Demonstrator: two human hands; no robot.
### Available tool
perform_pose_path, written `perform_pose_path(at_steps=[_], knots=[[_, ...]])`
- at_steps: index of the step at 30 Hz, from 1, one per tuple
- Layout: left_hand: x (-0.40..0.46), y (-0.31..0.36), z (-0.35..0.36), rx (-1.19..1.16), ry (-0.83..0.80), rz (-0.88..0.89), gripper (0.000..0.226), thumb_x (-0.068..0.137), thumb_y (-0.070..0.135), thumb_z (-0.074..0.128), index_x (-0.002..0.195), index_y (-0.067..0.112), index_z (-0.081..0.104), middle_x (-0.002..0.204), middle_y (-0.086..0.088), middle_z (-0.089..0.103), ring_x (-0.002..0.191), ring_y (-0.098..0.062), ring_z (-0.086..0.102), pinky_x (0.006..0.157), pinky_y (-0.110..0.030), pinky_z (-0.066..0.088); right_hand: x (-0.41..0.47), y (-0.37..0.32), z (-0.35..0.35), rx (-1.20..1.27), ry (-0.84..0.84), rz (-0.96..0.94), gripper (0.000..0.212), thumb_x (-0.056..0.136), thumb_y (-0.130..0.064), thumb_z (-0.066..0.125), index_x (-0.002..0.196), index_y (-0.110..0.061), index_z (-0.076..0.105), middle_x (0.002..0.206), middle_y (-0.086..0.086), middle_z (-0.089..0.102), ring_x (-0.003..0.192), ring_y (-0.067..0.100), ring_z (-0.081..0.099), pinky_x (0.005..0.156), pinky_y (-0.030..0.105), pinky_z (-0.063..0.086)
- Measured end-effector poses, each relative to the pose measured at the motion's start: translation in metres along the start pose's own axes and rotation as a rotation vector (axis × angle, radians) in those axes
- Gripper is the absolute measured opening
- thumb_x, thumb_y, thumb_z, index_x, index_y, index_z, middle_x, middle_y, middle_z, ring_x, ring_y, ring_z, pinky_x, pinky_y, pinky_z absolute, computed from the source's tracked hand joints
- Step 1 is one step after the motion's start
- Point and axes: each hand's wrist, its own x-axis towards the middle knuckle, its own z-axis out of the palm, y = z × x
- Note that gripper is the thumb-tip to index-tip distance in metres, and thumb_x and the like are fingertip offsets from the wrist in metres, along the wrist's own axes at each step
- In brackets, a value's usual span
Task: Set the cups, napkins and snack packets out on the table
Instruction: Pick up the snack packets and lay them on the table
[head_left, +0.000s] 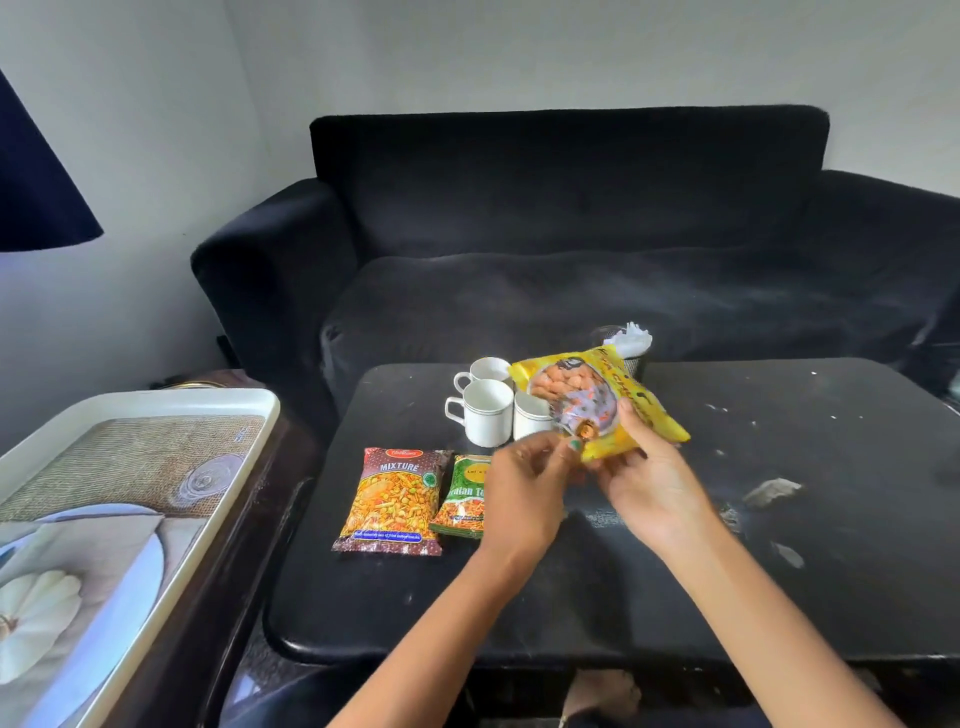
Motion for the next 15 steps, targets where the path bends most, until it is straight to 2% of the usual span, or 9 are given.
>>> perform_pose_path(at_steps=[1,2,4,5,7,9,13,15], knots=[[-0.001,-0.001,0.002,0.022,-0.088,-0.044,0.020,0.092,0.008,0.059,0.075,0.014,0.070,0.079,-0.010,0.074,0.072,-0.017,0.066,0.079,-0.039,0.055,0.000,-0.001,0.001,-0.031,0.006,-0.003,0.017,0.092,-0.021,0.053,0.099,-0.010,0.064,0.085,0.005,0.076,0.073,0.018,0.073,0.058,0.030,0.059],[-0.001,-0.002,0.003,0.068,-0.177,-0.097,0.019,0.090,0.010,0.062,0.073,0.016,0.068,0.081,-0.011,0.075,0.074,-0.022,0.068,0.081,-0.042,0.056,0.000,-0.004,0.000,-0.059,0.020,-0.008,0.020,0.092,-0.018,0.053,0.106,-0.008,0.064,0.094,0.008,0.075,0.080,0.022,0.072,0.059,0.033,0.058],[-0.001,-0.006,-0.003,0.298,-0.293,-0.140,0.018,0.087,0.021,0.064,0.070,0.019,0.069,0.081,-0.008,0.075,0.078,-0.025,0.070,0.081,-0.044,0.057,0.001,-0.011,-0.006,-0.099,0.068,-0.023,0.035,0.091,-0.007,0.053,0.125,-0.003,0.056,0.118,0.015,0.065,0.106,0.030,0.064,0.072,0.041,0.054],[0.000,-0.007,-0.007,0.458,-0.308,-0.116,0.020,0.086,0.029,0.064,0.069,0.020,0.070,0.080,-0.005,0.075,0.077,-0.024,0.069,0.078,-0.041,0.056,0.002,-0.015,-0.011,-0.130,0.092,-0.019,0.041,0.089,-0.002,0.053,0.130,-0.001,0.051,0.125,0.017,0.061,0.113,0.033,0.059,0.077,0.043,0.052],[0.000,-0.009,-0.018,0.759,-0.241,-0.040,0.025,0.087,0.041,0.059,0.074,0.023,0.070,0.082,0.001,0.073,0.081,-0.022,0.066,0.070,-0.032,0.051,0.003,-0.019,-0.021,-0.253,0.149,0.006,0.047,0.085,0.006,0.056,0.131,0.003,0.047,0.127,0.022,0.058,0.114,0.038,0.057,0.080,0.044,0.051],[0.002,-0.009,-0.026,0.889,-0.157,0.006,0.025,0.088,0.044,0.055,0.085,0.024,0.070,0.090,0.003,0.073,0.086,-0.020,0.065,0.067,-0.028,0.045,0.002,-0.019,-0.031,-0.407,0.203,0.052,0.050,0.080,0.012,0.059,0.128,0.006,0.046,0.123,0.025,0.059,0.107,0.039,0.060,0.079,0.044,0.052],[0.004,-0.014,-0.031,0.986,-0.133,0.095,0.023,0.091,0.042,0.053,0.101,0.029,0.070,0.105,0.011,0.071,0.099,-0.014,0.063,0.076,-0.026,0.043,0.002,-0.012,-0.046,-0.675,0.227,0.179,0.054,0.076,0.012,0.066,0.125,0.001,0.046,0.120,0.023,0.061,0.109,0.039,0.060,0.093,0.056,0.047],[0.004,-0.018,-0.031,1.073,-0.145,0.147,0.023,0.092,0.041,0.051,0.108,0.034,0.066,0.119,0.012,0.064,0.112,-0.017,0.054,0.086,-0.031,0.040,0.005,-0.010,-0.051,-0.731,0.219,0.215,0.052,0.077,0.008,0.068,0.123,0.000,0.046,0.117,0.020,0.062,0.107,0.037,0.061,0.092,0.055,0.048]])
